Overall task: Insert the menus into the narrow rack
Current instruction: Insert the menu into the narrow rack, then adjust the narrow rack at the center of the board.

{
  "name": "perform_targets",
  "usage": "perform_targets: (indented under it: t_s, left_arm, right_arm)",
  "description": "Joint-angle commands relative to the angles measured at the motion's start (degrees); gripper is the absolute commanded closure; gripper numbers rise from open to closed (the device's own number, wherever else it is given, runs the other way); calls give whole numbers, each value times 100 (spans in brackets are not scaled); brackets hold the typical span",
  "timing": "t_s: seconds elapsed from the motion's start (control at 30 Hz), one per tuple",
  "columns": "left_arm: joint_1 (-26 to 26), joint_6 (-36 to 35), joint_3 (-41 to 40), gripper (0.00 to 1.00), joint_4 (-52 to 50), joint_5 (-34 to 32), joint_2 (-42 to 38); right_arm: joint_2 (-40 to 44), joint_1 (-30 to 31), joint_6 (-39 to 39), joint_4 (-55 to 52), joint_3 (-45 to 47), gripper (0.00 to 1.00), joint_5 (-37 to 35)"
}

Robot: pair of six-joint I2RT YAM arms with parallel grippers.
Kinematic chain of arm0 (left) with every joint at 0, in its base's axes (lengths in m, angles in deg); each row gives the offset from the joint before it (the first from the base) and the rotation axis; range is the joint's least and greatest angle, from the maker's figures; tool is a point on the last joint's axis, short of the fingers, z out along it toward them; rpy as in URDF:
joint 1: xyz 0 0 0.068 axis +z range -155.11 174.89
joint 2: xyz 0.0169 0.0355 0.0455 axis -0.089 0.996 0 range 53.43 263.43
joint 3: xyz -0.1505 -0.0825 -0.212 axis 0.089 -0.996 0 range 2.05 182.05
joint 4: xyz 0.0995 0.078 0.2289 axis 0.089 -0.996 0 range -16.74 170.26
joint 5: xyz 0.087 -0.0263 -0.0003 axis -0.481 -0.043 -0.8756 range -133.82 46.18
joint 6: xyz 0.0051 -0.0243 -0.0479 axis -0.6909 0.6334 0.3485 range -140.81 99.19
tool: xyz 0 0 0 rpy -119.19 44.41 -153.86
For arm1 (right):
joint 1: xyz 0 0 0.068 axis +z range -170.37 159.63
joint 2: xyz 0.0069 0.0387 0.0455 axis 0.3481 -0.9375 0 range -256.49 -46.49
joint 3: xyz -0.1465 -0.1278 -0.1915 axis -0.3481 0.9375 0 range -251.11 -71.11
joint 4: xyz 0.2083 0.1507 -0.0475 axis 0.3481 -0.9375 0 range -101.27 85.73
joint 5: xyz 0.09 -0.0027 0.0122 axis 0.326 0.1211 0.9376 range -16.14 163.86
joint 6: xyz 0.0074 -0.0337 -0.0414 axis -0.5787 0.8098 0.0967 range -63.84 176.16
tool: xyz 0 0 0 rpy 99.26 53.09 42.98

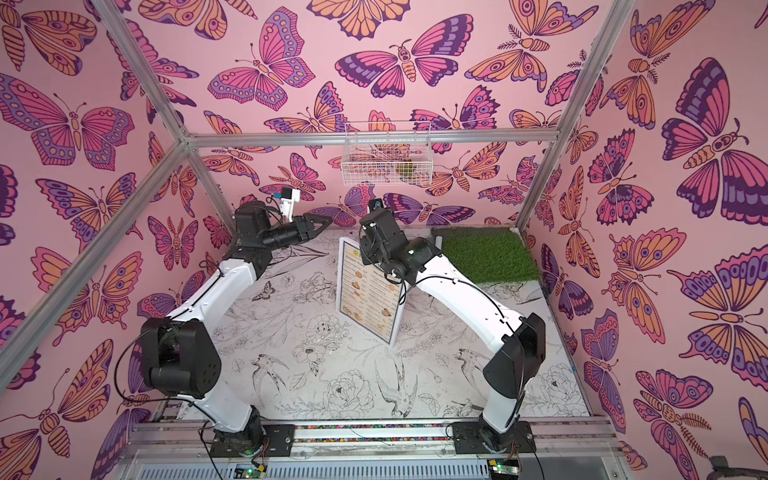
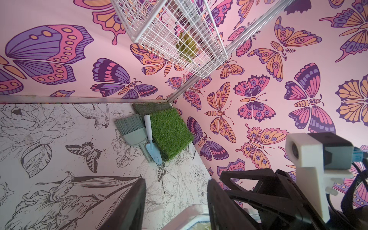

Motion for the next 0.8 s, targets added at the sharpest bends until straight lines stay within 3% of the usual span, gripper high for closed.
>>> perform_targets:
  t_s: [0.0,0.1,0.13,0.17,0.2,0.33,0.43,0.77]
  left_arm:
    - [47,27,-123,47,145,93,-46]
    - [68,11,-159,34,155,76,-18]
    - [76,6,-187,23,155,68,-6]
    - [85,11,-222,6,155,43,-16]
    - [89,-1,-271,0,159,5,-29]
    - [103,15,-585,0,300,-196,-88]
    - [111,276,-834,0,725,-74,-33]
    - [191,2276,-1634,0,3844,749,768]
  right_arm:
    - [64,40,-57,-89,89,63,38]
    - [169,44,43,-117,22,63,-12]
    - [246,40,90,-129,5,63,-89]
    - [334,40,156,-133,14,63,-153]
    - [434,40,215,-138,19,63,-220]
    - [979,40,418,-210,229,61,-369]
    - [1569,40,491,-314,665,55,-226]
    - [3203,40,40,-503,2922,23,1312]
